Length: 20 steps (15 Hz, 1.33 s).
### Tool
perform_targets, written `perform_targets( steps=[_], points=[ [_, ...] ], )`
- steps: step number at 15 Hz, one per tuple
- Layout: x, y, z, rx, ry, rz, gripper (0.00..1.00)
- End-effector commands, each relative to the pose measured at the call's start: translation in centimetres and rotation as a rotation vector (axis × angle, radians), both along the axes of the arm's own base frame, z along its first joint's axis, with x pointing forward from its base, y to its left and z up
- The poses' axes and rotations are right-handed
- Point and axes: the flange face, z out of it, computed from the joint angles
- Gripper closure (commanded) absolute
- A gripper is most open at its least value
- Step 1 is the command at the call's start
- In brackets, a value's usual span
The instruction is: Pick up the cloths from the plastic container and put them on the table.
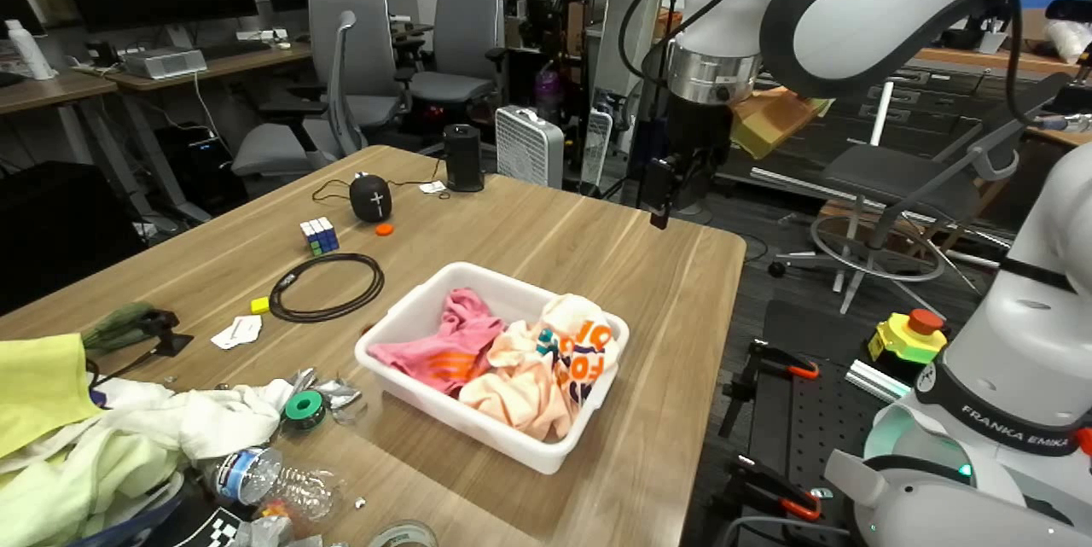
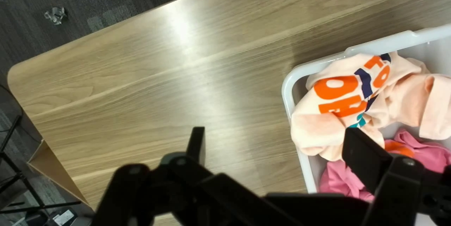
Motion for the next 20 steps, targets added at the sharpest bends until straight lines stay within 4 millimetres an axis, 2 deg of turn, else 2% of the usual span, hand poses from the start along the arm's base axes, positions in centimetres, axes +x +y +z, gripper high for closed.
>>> perform_targets(
  steps=[1, 4, 9, 15, 20],
  points=[
    [1.3, 2.3, 1.2, 0.009, -0.047, 0.026, 0.00],
    [2.8, 5.1, 2.0, 0.006, -0.083, 0.058, 0.00],
    [6.7, 8.5, 2.7, -0.033, -0.131, 0.070, 0.00],
    [12.2, 10.7, 1.4, -0.107, -0.152, 0.089, 0.00],
    [14.7, 12.8, -1.5, -0.071, -0.106, 0.112, 0.00]
  ],
)
